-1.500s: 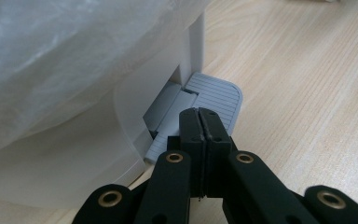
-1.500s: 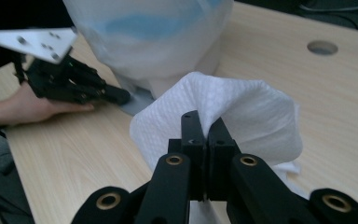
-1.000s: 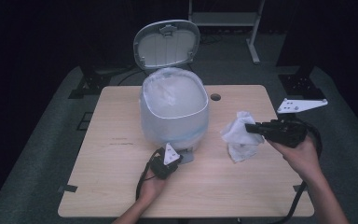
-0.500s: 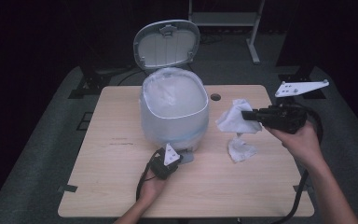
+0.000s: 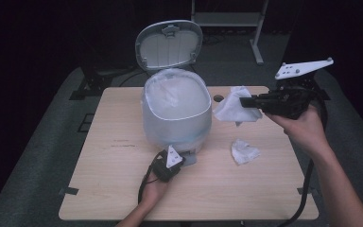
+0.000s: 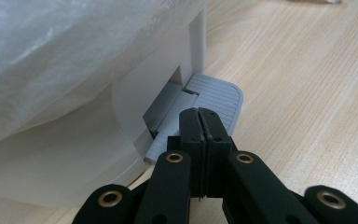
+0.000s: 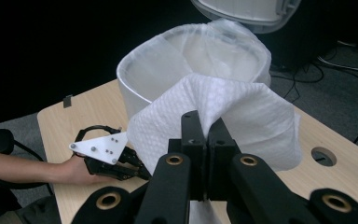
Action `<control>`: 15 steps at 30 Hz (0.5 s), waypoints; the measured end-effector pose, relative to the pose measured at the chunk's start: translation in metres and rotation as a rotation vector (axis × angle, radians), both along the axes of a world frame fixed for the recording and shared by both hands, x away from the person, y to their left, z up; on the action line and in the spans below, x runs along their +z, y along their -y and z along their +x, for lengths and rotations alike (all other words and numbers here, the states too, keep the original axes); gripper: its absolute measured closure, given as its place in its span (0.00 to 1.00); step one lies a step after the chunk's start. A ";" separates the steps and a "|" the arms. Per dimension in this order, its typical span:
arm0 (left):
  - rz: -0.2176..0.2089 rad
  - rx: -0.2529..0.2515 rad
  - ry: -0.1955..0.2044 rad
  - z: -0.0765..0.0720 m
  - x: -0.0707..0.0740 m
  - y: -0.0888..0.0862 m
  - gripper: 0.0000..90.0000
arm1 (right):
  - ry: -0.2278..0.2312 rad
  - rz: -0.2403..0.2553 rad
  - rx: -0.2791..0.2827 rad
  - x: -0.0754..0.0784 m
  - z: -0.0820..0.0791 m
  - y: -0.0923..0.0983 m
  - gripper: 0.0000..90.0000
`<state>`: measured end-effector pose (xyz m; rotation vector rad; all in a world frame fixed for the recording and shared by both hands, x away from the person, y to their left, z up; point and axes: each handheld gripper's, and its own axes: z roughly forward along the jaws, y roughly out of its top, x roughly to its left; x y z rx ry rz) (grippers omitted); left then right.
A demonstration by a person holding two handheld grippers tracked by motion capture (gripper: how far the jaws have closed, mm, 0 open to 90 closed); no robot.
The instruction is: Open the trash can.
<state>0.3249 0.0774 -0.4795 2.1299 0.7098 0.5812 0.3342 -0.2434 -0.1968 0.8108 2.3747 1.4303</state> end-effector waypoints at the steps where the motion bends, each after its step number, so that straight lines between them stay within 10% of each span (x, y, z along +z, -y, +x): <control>1: 0.006 -0.001 0.005 0.000 0.000 0.000 1.00 | 0.001 -0.007 0.005 0.003 0.001 -0.003 0.98; 15: 0.003 -0.003 0.000 0.000 0.000 0.000 1.00 | -0.007 -0.013 0.062 0.026 0.013 -0.027 0.98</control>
